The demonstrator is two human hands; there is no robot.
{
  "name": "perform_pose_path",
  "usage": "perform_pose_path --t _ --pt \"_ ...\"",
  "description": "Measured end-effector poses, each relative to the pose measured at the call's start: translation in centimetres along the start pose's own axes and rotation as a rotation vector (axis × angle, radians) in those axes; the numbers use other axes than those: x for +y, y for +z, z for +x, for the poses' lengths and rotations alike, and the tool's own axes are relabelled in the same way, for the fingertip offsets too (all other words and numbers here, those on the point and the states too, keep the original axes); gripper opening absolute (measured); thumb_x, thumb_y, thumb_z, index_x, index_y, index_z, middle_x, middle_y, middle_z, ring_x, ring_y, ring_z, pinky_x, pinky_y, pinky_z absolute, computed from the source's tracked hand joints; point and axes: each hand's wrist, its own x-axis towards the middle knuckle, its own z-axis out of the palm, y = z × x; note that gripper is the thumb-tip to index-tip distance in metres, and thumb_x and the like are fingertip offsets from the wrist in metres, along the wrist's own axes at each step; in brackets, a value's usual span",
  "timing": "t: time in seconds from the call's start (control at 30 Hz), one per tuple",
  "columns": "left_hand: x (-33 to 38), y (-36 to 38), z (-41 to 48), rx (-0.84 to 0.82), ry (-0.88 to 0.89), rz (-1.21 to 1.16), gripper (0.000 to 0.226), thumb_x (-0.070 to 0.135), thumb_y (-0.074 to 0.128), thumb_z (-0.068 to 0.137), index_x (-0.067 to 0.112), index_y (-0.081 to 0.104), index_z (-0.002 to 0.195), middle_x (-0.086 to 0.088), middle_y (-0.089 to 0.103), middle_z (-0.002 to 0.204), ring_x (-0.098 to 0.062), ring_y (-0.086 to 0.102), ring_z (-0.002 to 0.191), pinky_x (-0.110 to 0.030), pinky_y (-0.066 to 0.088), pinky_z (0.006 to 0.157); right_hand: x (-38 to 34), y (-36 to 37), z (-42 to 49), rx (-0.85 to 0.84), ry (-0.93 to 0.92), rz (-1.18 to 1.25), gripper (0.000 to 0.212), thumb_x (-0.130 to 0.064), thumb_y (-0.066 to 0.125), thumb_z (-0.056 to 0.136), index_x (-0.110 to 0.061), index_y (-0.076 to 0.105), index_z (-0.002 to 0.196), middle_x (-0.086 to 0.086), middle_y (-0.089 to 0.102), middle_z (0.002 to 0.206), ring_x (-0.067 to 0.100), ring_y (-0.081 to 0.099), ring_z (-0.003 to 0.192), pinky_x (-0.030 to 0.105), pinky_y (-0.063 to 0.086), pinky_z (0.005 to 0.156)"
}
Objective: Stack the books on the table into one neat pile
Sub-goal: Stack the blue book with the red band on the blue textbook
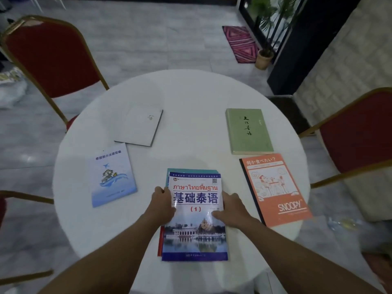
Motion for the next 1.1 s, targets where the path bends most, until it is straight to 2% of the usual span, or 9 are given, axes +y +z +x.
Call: perform_pose_path --t 0.17,0.3,0.37,0.47,0.57,0.73,0.9,1.0,1.1 --pt "-0.5 0.4 -0.1 0.032 -0.007 -0.029 0.047 0.024 0.067 0.089 0.01 0.045 0.129 -0.012 0.042 0.13 -0.025 0.053 0.117 -0.034 0.051 0.099 -0.3 0.7 0.6 0.047 0.018 0.003 0.06 -0.032 0.08 0.081 -0.017 0.052 0.132 0.01 0.057 0.128 0.025 0.062 0.11 0.04 0.056 0.096" --pt "-0.9 0.2 0.2 0.027 -0.01 -0.047 0.045 0.027 0.066 0.089 0.012 0.046 0.127 -0.011 0.042 0.131 -0.025 0.053 0.116 -0.035 0.053 0.097 -0.6 1.8 1.2 0.129 0.05 -0.012 0.058 -0.037 0.074 0.086 -0.02 0.046 0.134 0.008 0.047 0.127 0.017 0.056 0.099 0.028 0.052 0.088" --pt "-1.0 0.1 0.4 0.026 -0.01 -0.06 0.046 0.027 0.066 0.09 0.012 0.046 0.128 -0.011 0.042 0.133 -0.025 0.052 0.118 -0.036 0.053 0.099 -0.8 2.2 1.4 0.152 0.068 -0.014 0.062 -0.04 0.072 0.087 -0.021 0.041 0.138 0.007 0.043 0.126 0.017 0.054 0.1 0.027 0.049 0.087" --pt "-1.0 0.0 0.5 0.039 -0.017 -0.068 0.054 0.027 0.064 0.091 0.011 0.04 0.137 -0.011 0.038 0.14 -0.026 0.049 0.125 -0.039 0.051 0.102 -1.2 2.6 1.8 0.173 0.091 -0.027 0.064 -0.042 0.071 0.087 -0.02 0.039 0.139 0.007 0.043 0.124 0.018 0.055 0.101 0.028 0.049 0.086" --pt "-0.8 -0.3 0.8 0.038 -0.013 -0.08 0.061 0.024 0.062 0.093 0.012 0.032 0.145 -0.012 0.033 0.146 -0.029 0.047 0.129 -0.04 0.051 0.103 -1.3 2.5 2.1 0.186 0.097 -0.031 0.057 -0.041 0.073 0.086 -0.022 0.044 0.131 0.005 0.044 0.121 0.015 0.051 0.093 0.024 0.047 0.079" --pt "-0.6 -0.9 0.9 0.025 -0.018 -0.076 0.068 0.025 0.057 0.096 0.014 0.021 0.152 -0.015 0.04 0.142 -0.029 0.051 0.127 -0.038 0.049 0.103 -1.5 2.6 2.4 0.182 0.102 -0.011 0.061 -0.043 0.073 0.086 -0.025 0.042 0.135 0.0 0.036 0.11 0.014 0.049 0.091 0.023 0.044 0.076" --pt "-0.9 -1.4 0.9 0.01 -0.019 -0.026 0.057 0.029 0.059 0.093 0.014 0.036 0.143 -0.014 0.049 0.132 -0.028 0.054 0.12 -0.037 0.048 0.1 -1.8 2.6 2.8 0.189 0.098 -0.044 0.059 -0.044 0.074 0.084 -0.023 0.045 0.131 0.0 0.037 0.109 0.015 0.05 0.091 0.026 0.046 0.079" --pt "-1.0 -1.5 1.0 -0.014 -0.023 -0.028 0.054 0.029 0.061 0.092 0.015 0.04 0.14 -0.013 0.051 0.13 -0.028 0.054 0.119 -0.038 0.049 0.1 -1.7 2.5 3.0 0.18 0.095 -0.053 0.059 -0.044 0.074 0.084 -0.022 0.045 0.129 0.002 0.041 0.114 0.015 0.052 0.094 0.027 0.049 0.081" --pt "-1.0 -1.5 1.1 -0.024 -0.025 -0.017 0.058 0.03 0.061 0.092 0.014 0.036 0.142 -0.013 0.051 0.132 -0.028 0.054 0.119 -0.037 0.049 0.099 -1.6 2.6 3.0 0.153 0.097 -0.093 0.065 -0.047 0.07 0.087 -0.019 0.037 0.136 0.006 0.041 0.126 0.017 0.053 0.105 0.026 0.049 0.083"
